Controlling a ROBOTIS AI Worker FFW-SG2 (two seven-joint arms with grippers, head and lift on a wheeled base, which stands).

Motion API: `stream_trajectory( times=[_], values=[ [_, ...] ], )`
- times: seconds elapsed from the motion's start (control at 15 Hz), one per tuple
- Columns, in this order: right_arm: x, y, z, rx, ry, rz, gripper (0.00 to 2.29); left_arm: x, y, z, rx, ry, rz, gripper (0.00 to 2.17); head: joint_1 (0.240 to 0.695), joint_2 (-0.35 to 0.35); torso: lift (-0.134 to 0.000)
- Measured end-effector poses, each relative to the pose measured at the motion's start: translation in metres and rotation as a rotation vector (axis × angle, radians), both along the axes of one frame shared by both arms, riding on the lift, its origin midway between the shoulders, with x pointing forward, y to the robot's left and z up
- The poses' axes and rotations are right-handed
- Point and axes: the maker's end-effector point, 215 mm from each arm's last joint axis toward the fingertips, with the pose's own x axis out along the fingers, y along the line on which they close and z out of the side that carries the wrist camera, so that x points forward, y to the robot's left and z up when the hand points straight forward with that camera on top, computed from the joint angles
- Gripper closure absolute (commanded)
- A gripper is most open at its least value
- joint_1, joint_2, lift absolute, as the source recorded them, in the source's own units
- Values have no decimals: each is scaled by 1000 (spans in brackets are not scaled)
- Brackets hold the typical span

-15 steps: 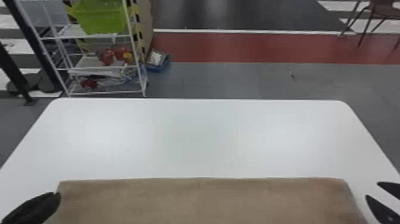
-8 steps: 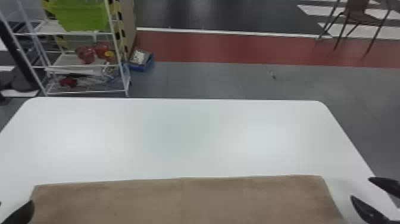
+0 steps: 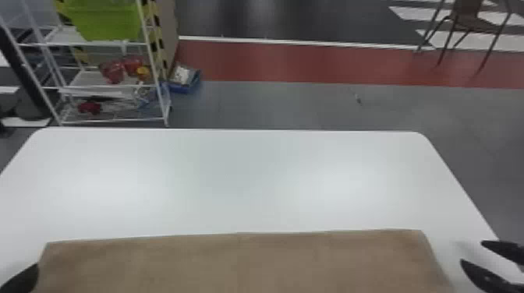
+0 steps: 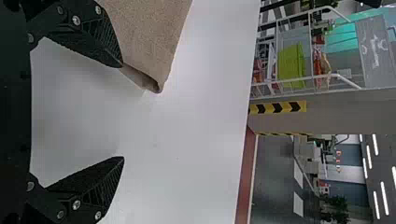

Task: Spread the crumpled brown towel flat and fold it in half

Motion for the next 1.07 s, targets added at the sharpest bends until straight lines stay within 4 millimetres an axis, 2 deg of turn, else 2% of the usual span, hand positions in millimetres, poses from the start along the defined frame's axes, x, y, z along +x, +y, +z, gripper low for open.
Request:
stream_trajectory(
  times=[0.67,1.07],
  values=[
    [-1,19,-17,27,114,7,211,0,2,-3,-19,34,-18,178,695,-41,-122],
    [1,20,-16,33,124,3,215,-1,1,-4,-29,42,-15,178,695,-40,-122]
  ],
)
